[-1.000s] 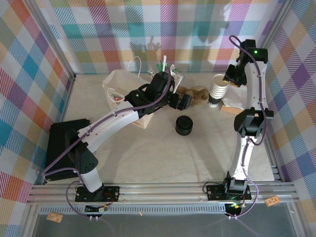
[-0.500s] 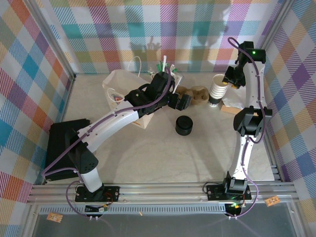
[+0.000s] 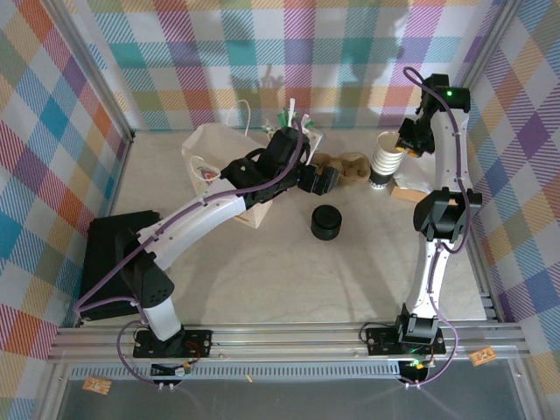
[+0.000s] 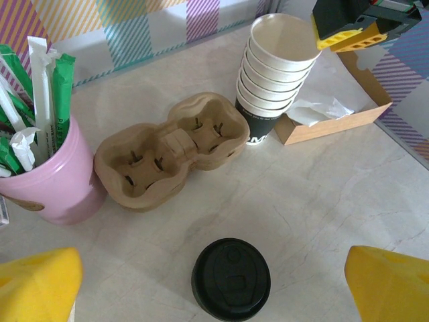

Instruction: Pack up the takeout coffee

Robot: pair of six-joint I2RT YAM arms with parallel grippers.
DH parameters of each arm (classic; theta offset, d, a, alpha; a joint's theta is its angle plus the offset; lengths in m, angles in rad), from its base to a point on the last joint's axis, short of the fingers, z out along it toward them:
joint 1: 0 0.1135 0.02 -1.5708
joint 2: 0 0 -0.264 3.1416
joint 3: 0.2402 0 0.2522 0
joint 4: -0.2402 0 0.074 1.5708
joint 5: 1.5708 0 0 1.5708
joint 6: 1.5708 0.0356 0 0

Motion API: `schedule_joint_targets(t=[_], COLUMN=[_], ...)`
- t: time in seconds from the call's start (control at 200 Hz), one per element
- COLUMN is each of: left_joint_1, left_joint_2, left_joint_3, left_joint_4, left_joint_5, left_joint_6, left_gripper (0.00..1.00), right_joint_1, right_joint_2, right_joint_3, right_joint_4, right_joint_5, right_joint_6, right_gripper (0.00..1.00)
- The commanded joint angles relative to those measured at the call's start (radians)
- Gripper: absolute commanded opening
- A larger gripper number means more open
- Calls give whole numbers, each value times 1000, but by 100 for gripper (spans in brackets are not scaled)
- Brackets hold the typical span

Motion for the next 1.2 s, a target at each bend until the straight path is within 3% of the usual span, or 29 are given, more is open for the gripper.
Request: schedule_joint_targets(t=[0.0,0.665,1.195], left_joint_1=[-4,-4,-4], left_joint_2=[11,11,-4], left_joint_3=[19,26,12], left_joint_4=[0,-10,-6], left_joint_5=[3,9,3], left_joint_6=[-8,14,18], left_gripper=[100,100,100], right_joint_1=[5,5,4], right_joint_2=[18,32,50], right_joint_3=[-4,1,9], right_joint_4=[-16,-7,-23], right_joint_5=[-10,-6,-2], right_joint_6=[0,23,30], right_gripper=[27,14,13])
